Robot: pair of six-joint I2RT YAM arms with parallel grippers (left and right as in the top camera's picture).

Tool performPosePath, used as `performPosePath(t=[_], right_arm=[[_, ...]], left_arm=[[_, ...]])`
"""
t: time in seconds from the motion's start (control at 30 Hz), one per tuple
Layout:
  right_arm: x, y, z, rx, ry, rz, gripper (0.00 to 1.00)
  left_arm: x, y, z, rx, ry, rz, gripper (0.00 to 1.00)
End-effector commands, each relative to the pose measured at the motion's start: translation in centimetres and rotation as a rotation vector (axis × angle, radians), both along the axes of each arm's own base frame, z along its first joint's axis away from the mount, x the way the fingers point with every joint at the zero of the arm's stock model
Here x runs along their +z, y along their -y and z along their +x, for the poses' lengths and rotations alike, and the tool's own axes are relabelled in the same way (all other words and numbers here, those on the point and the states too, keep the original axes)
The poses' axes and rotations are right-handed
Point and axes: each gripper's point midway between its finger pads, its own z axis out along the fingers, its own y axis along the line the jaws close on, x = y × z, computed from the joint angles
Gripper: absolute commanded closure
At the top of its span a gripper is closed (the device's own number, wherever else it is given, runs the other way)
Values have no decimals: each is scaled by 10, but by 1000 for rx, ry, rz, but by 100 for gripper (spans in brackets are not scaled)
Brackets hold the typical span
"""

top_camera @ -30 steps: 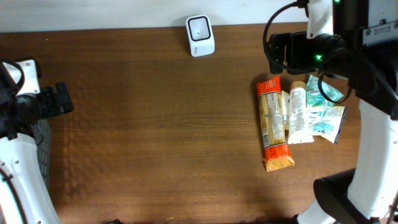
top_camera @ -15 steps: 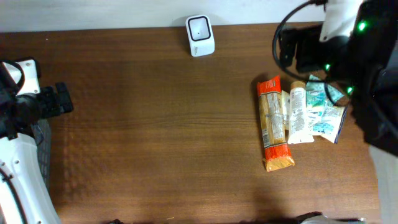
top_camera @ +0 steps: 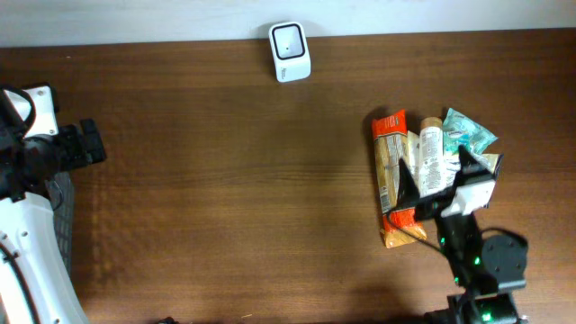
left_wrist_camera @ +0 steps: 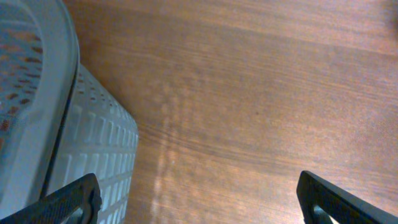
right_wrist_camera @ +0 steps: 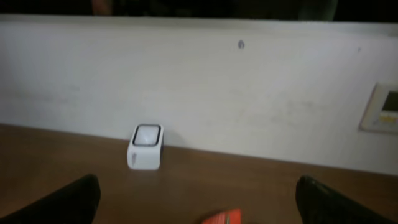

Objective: Scan the item barcode

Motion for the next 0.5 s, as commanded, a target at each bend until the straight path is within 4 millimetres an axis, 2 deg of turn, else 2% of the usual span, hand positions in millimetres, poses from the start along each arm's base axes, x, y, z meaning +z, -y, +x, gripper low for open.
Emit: performPosePath(t=[0.0, 0.17, 0.27, 0.37, 0.43, 0.47], right_arm=[[-22, 0, -13, 6, 28, 3, 1], [-57, 2, -25, 1, 49, 9, 1], [-67, 2, -31, 4, 89, 11, 1], [-92, 2, -30, 4, 1, 5, 1], [-125, 2, -30, 7, -134, -4, 1], [-122, 1, -30, 9, -127, 7, 1]], left_arm=[[2, 1, 0, -15, 2, 13, 1], [2, 1, 0, -14, 2, 13, 1], [2, 1, 0, -14, 2, 13, 1], [2, 1, 0, -14, 2, 13, 1], [2, 1, 0, -15, 2, 13, 1], [2, 1, 0, -15, 2, 13, 1]])
